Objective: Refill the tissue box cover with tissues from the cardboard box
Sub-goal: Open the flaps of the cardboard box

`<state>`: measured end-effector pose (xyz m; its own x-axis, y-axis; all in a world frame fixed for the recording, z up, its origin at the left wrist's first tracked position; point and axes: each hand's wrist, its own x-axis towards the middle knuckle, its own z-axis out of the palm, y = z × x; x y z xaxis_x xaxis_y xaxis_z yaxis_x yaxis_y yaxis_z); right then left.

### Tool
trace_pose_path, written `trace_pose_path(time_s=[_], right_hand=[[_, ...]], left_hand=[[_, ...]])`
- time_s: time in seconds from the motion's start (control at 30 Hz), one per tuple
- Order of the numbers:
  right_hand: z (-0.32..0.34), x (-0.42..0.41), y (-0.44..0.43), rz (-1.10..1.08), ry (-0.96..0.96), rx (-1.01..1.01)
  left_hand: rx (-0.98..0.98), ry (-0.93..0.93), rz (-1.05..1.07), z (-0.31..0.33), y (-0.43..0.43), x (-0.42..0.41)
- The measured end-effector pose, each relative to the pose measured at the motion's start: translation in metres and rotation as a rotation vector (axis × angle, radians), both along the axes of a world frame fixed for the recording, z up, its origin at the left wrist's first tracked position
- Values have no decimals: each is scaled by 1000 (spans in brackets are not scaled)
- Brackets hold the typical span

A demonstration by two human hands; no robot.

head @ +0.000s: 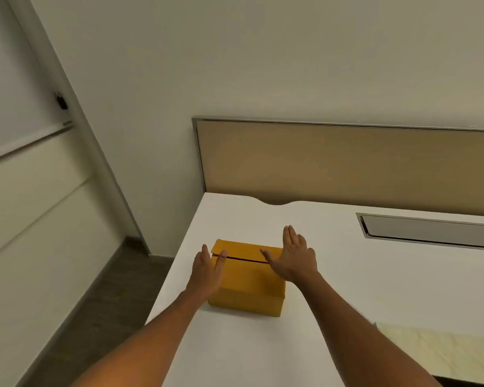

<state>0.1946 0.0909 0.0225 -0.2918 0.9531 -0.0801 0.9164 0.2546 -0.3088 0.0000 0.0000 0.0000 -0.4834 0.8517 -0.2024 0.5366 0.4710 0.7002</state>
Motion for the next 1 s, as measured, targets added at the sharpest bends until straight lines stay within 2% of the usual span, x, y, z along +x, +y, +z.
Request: trace_pose_path(time_s=[0.13, 0.3, 0.8, 1.0], right_hand=[[-14, 0, -10, -38, 8, -75], [-32, 1, -23, -74, 74, -141], [-49, 2, -32, -163, 324, -146], [-46, 3, -34, -212, 461, -140]], left_hand=[[-88, -172, 121, -9, -3, 0], [-135, -239, 126, -22, -5, -1], [-132, -234, 82, -33, 1, -11], [-119, -256, 128, -27, 7, -14]])
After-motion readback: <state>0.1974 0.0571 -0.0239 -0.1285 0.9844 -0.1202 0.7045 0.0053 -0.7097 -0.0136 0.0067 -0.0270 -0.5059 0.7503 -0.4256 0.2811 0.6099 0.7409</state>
